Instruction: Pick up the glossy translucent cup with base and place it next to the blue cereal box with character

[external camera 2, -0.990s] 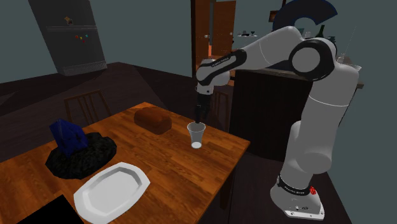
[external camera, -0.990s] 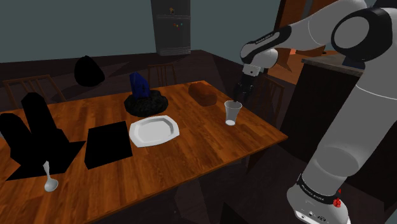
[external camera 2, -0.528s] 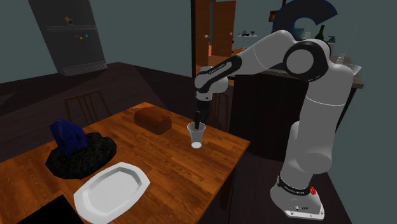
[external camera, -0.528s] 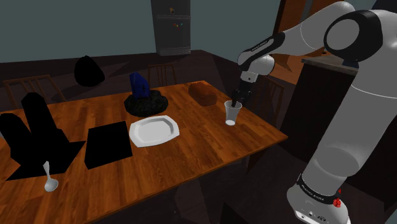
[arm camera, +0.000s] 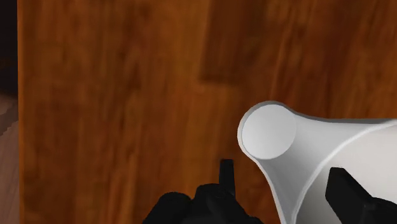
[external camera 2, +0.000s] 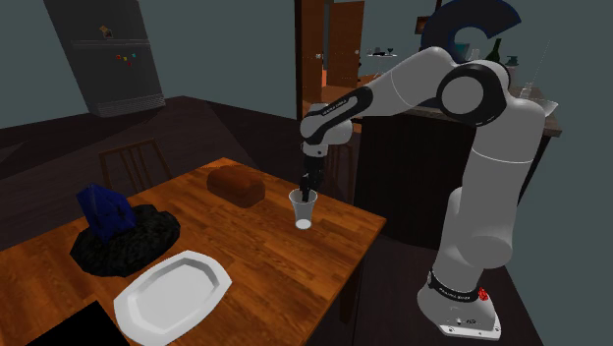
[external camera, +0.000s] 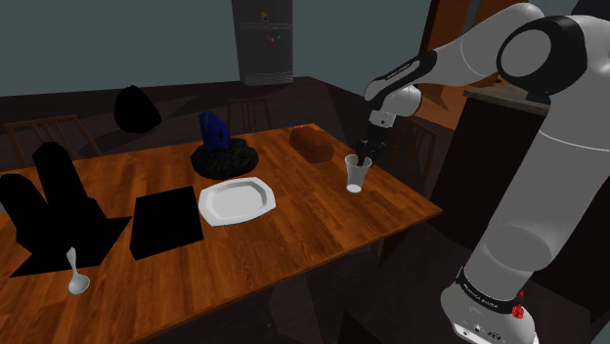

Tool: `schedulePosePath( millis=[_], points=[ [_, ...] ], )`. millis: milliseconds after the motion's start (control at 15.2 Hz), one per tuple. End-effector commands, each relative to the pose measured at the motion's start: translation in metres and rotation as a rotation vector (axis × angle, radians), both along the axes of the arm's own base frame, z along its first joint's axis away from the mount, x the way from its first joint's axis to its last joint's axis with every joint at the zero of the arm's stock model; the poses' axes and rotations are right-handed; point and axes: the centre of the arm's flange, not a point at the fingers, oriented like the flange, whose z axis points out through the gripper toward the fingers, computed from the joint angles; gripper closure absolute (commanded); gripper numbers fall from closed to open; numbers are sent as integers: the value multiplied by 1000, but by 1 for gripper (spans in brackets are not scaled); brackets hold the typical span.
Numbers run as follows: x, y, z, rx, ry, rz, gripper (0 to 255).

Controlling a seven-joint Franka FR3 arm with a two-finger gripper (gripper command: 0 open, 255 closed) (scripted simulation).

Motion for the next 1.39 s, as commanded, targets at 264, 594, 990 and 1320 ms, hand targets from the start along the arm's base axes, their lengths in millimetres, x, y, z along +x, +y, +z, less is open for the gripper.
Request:
schedulePosePath(
  millis=[264, 594, 990, 1320],
  points=[
    [0, 0, 0, 0, 0, 0, 255],
    [0, 0, 5, 0, 0, 0, 255],
    [0, 0, 37, 0, 0, 0, 255],
    [0, 0, 63, 0, 0, 0, 255]
  ],
)
